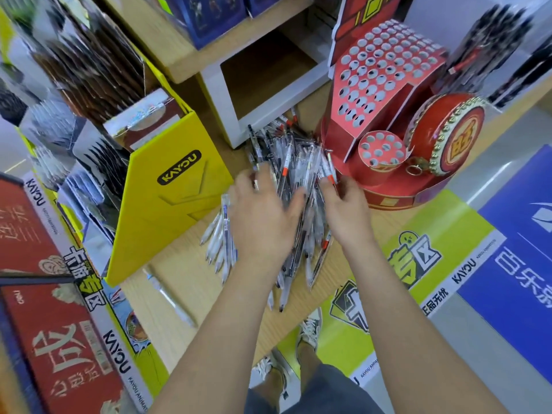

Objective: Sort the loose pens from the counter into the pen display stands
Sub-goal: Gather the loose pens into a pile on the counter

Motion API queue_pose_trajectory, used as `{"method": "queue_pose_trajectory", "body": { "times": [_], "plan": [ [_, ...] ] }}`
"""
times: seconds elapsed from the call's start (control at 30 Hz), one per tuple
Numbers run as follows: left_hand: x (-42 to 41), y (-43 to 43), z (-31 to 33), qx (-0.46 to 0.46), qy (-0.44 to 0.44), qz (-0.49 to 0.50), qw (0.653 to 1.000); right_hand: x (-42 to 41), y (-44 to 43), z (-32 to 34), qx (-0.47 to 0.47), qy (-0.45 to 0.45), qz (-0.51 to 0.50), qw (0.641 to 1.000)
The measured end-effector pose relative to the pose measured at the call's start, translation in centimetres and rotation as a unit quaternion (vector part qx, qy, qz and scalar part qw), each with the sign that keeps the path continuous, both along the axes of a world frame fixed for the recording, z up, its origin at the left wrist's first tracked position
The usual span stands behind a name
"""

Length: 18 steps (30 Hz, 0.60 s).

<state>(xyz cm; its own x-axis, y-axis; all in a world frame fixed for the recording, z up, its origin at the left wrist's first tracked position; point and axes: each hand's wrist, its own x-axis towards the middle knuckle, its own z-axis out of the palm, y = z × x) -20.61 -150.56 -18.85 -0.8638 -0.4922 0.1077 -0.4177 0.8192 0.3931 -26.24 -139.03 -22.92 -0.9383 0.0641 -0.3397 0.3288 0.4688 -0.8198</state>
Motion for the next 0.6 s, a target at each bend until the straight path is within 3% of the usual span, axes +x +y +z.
{"method": "queue_pose_trajectory", "body": {
  "times": [0.07,0.1,0.23,0.43,0.6],
  "plan": [
    [3.4,-2.4,-0.4,-0.045,0.071,0.096,0.992,-0.6,-0.5,-0.2,0.034,-0.007,0.031,0.999],
    [6.0,-4.1,-1.4,-0.053,0.065,0.15,0.985,-0.6,-0.6,-0.2,0.044,-0.014,0.042,0.998],
    [12.5,-8.3,-6.5,0.089,-0.041,0.349,0.932,0.0,-1.6,-0.1,0.071,-0.02,0.071,0.995],
    [11.6,-7.1,-7.7,0.133,0.023,0.238,0.962,0.6,-3.2,-0.2,0.125,-0.054,0.099,0.986],
    [12.3,-9.4,-7.4,0.186,0.081,0.349,0.915,0.7,-3.9,-0.1,0.164,-0.049,0.096,0.981]
  ]
}}
